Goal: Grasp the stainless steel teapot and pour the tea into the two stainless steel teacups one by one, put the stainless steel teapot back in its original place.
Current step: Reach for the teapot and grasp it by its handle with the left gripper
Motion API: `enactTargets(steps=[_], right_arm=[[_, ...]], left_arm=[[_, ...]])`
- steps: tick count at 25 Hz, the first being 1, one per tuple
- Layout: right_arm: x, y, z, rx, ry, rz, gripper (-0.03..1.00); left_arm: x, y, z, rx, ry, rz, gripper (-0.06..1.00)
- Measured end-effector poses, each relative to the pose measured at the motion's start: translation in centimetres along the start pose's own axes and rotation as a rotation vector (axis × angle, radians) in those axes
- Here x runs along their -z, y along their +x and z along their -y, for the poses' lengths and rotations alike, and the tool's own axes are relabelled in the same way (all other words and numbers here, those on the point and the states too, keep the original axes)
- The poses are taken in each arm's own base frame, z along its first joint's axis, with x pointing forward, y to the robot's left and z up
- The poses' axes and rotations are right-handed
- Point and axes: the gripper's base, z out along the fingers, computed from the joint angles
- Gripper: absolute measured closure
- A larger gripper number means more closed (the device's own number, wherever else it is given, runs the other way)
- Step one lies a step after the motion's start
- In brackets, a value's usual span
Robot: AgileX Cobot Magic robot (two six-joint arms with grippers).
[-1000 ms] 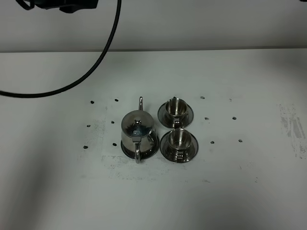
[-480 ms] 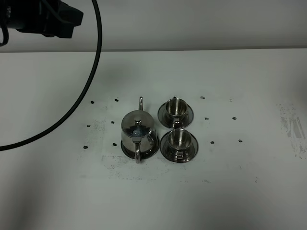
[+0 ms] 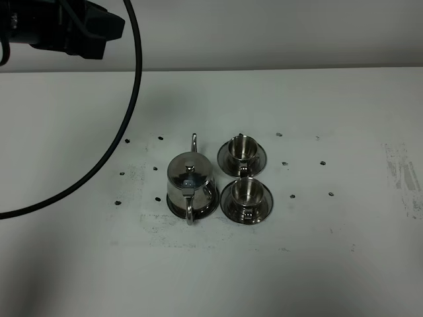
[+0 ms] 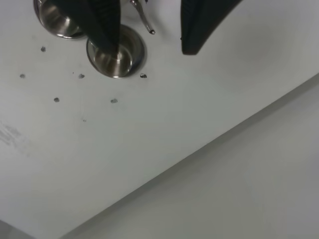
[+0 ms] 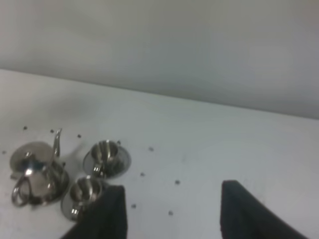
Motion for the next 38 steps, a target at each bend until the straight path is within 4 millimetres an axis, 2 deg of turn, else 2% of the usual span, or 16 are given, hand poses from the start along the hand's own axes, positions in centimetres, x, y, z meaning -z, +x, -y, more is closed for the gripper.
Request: enactTargets(steps=[8,16,20,28,31,38], right_arm=[[2.5,4.4,-1.0,-0.040,-0.017,-0.031,0.52],[3.1,9.1,-1.4,-0.096,-0.005,-0.081,0.52],[2.6,9.9,-0.7,-0.118,0.066,-0.122,0.52],[0.6,11.0,0.1,-0.133,0.125,-0.120,0.53],[-0.7,12.3,0.2,-0.118,0.129,-0.180,0.53],[-0.8,12.4,0.4,-0.110,0.148,-0.188,0.53]], left_arm=[[0.0,0.1,0.3,-0.083,0.021,-0.017,0.64],[0.0,0.8,0.5,-0.123,0.049,-0.083,0.64],[-0.1,1.0,1.1,-0.143,0.084,-0.117,0.64],[-0.8,0.9,4.2,-0.229,0.164,-0.160,0.64],[-0.9,0.8,4.6,-0.235,0.175,-0.160,0.64],[-1.2,0.9,4.7,-0.236,0.180,-0.166,0.64]])
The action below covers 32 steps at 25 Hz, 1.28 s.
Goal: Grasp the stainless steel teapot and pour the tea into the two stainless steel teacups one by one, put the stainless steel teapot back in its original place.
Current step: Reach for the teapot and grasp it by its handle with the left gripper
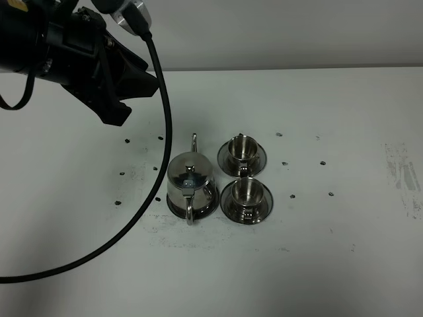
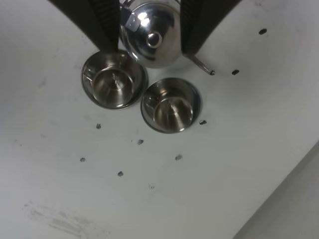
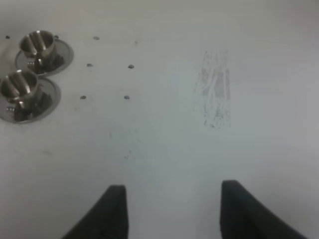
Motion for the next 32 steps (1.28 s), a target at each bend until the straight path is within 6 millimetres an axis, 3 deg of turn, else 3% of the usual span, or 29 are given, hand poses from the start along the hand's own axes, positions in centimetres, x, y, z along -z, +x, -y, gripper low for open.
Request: enactTargets(steps=[6,17,25,32], right_arm=[[0.0,0.0,0.0,-0.001,0.002,-0.001,0.53],[0.0,0.0,0.0,-0.005,0.002,0.000,0.53],[0.0,0.0,0.0,-0.005,0.002,0.001,0.53],[0.0,0.0,0.0,-0.006,0.002,0.001,0.53]], left_arm=[[-1.5,0.0,0.6,-0.010,0.035,-0.026,0.64],[-5.3,-1.1,5.1,-0.093,0.006,-0.132,0.64],[-5.8,-1.6,6.8,-0.019,-0.081,-0.157,0.64],[-5.7,-0.5,7.8,0.097,-0.086,-0.301,0.64]])
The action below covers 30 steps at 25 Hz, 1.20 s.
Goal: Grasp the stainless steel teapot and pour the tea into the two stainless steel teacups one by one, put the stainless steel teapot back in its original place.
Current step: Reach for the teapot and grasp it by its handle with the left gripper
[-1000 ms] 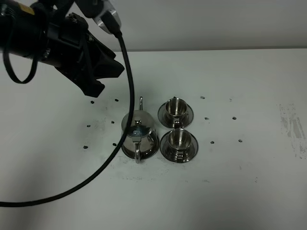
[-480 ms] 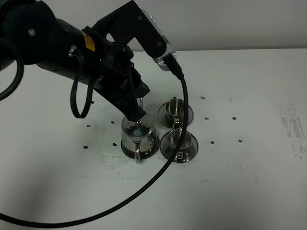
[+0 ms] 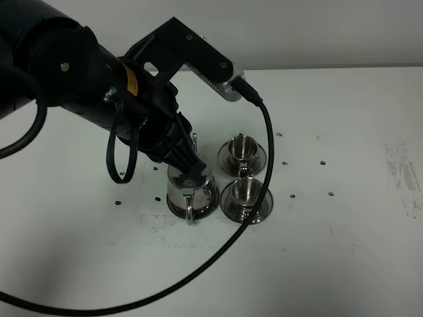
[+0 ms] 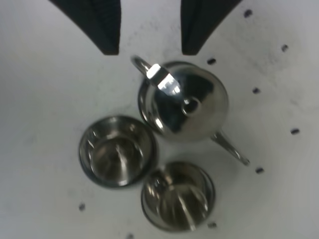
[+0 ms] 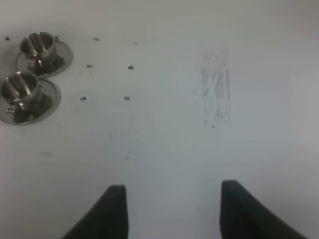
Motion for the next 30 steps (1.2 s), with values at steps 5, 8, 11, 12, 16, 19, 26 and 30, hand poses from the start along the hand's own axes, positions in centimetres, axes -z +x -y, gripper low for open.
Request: enactTargets(steps=[5,8,11,12,16,19,26,30], right_arm=[[0.0,0.0,0.0,0.000,0.000,0.000,0.53],[0.0,0.0,0.0,0.000,0.000,0.000,0.53],[0.0,0.0,0.0,-0.001,0.000,0.001,0.53],[0.0,0.0,0.0,-0.001,0.000,0.001,0.53],[0.0,0.0,0.0,-0.001,0.000,0.001,0.53],[0.0,0.0,0.0,-0.001,0.000,0.001,0.53],[0.0,0.0,0.0,-0.002,0.000,0.001,0.53],[0.0,0.0,0.0,-0.002,0.000,0.001,0.53]], left_arm=[[-1.4,1.0,2.6,-0.082,0.016,-0.025,0.64],[-2.8,2.3,3.6,-0.111,0.026,-0.031,0.64],[-3.8,4.0,4.0,-0.125,0.031,-0.012,0.64],[-3.9,4.6,4.1,-0.128,0.031,0.002,0.64],[-4.5,6.7,4.5,-0.087,0.034,0.091,0.64],[-5.6,8.2,4.8,-0.075,0.036,0.129,0.64],[-8.1,10.9,5.5,-0.046,0.062,0.171,0.64],[-9.9,11.3,5.9,-0.032,0.077,0.159,0.64]])
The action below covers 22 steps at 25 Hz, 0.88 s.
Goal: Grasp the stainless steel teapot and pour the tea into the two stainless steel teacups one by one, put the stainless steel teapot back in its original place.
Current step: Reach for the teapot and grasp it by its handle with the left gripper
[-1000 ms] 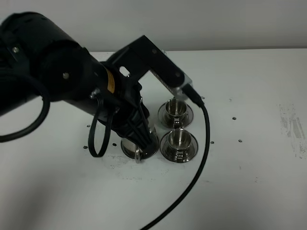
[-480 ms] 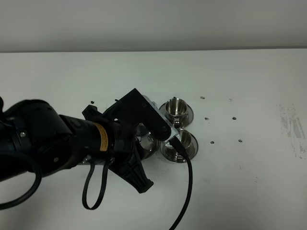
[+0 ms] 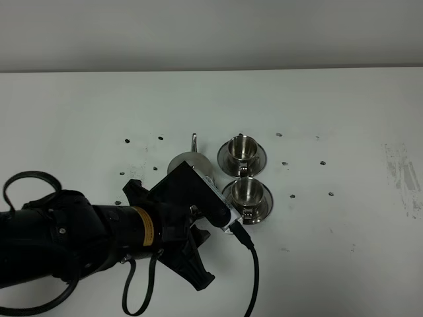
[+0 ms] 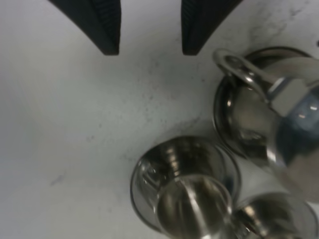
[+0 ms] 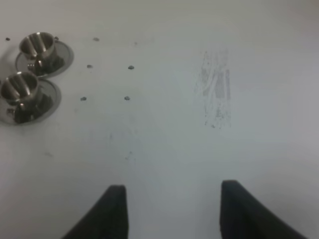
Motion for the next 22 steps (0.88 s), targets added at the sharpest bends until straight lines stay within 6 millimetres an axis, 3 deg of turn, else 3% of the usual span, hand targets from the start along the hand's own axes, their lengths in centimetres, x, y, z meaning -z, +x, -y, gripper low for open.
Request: enactTargets(steps=[4,15,22], right_arm=[[0.0,0.0,0.0,0.000,0.000,0.000,0.53],[0.0,0.0,0.0,0.000,0.000,0.000,0.53],[0.0,0.0,0.0,0.000,0.000,0.000,0.53]], left_arm=[[-1.9,0.6,0.1,0.042,0.005,-0.068,0.64],[-4.8,-0.3,-0.8,0.108,-0.015,-0.124,0.64],[-5.3,-0.2,-1.8,0.136,-0.032,-0.117,0.64]])
